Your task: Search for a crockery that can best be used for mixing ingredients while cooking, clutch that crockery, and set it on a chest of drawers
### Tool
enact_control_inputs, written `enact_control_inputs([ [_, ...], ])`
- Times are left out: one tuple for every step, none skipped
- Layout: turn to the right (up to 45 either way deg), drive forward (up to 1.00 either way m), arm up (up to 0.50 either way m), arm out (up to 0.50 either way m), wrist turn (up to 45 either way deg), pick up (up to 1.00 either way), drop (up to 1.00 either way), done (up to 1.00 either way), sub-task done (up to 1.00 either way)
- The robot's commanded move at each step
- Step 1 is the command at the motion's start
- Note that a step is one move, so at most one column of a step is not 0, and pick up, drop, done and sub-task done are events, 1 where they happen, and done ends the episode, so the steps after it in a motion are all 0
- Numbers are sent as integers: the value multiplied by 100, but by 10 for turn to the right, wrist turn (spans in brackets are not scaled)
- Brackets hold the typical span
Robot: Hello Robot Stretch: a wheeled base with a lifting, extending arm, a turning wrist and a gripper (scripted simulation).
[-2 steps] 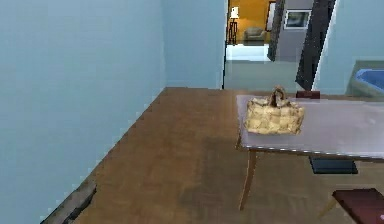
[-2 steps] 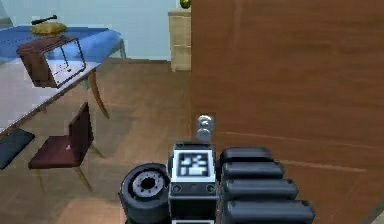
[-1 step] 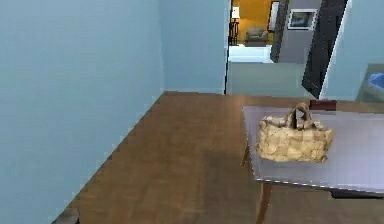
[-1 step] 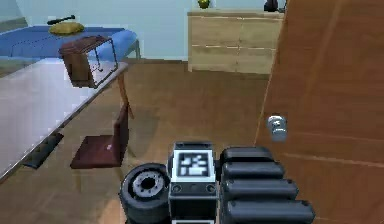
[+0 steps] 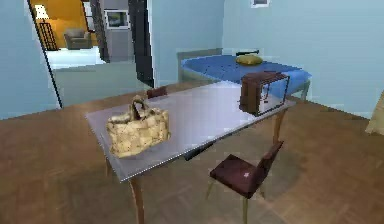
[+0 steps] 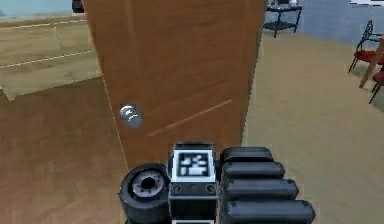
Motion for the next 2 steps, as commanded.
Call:
enact_control_inputs([
  [450, 0, 0, 0, 0, 0, 0, 0, 0],
  [30, 0, 0, 0, 0, 0, 0, 0, 0],
])
